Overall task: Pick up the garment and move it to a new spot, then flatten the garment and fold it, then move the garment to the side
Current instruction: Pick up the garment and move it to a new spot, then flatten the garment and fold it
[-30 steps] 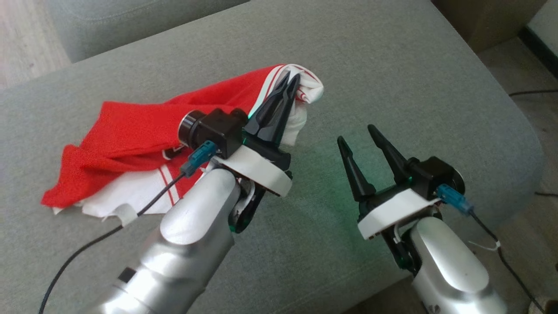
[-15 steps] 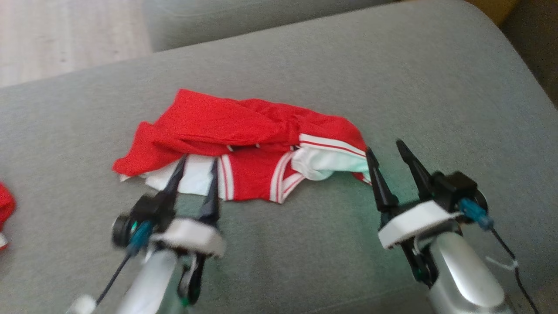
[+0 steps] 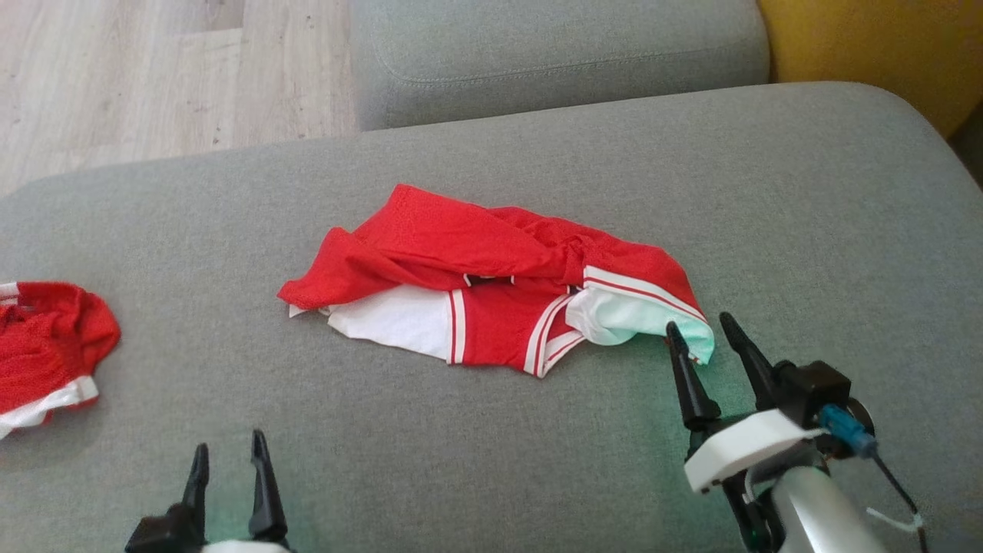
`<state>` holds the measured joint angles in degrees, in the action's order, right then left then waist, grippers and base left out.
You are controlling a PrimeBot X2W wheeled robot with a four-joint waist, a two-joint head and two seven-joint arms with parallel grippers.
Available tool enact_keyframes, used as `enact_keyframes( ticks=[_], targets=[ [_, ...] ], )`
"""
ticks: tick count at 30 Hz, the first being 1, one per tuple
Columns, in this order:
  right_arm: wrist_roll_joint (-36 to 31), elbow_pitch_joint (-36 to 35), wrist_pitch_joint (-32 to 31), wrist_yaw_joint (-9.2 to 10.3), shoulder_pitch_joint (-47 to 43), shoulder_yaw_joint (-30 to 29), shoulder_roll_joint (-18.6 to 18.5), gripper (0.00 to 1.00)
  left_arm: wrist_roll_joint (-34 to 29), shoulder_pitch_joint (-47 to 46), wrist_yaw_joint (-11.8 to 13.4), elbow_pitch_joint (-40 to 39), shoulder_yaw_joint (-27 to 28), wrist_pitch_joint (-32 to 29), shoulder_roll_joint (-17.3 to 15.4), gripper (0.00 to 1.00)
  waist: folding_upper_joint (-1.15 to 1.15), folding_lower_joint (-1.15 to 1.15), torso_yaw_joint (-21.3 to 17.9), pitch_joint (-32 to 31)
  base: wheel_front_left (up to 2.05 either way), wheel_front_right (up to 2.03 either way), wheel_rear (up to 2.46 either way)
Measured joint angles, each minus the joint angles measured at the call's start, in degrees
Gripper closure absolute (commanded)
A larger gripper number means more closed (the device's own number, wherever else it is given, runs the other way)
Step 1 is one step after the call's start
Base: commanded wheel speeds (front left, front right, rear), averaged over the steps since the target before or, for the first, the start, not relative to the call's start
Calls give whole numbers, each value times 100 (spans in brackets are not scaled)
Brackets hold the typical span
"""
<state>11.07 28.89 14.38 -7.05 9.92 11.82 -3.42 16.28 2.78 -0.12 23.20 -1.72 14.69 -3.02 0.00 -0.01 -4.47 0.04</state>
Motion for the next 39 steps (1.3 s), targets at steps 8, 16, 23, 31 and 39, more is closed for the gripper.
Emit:
enact_keyframes(
  ticks=[8,16,23,31,39],
  targets=[
    [2,70,0,0,-53,54,2,0,-27,83,-126,-45,-19,0,13,0,0,1,52,36,0,0,0],
    [216,668,-1,0,-16,336,20,0,98,-54,-215,48,-603,0,16,0,0,1,380,137,0,0,0],
    [-111,882,-1,0,191,-302,26,0,141,-107,-224,82,-748,0,16,0,0,1,702,311,0,0,0],
    [-683,1152,-1,0,356,-1218,44,0,131,-175,-225,83,-758,0,16,0,0,1,816,424,0,0,0],
    [-1024,1567,-1,0,383,-1562,56,0,133,-263,-247,174,-797,0,16,0,0,1,849,533,0,0,0]
  ],
)
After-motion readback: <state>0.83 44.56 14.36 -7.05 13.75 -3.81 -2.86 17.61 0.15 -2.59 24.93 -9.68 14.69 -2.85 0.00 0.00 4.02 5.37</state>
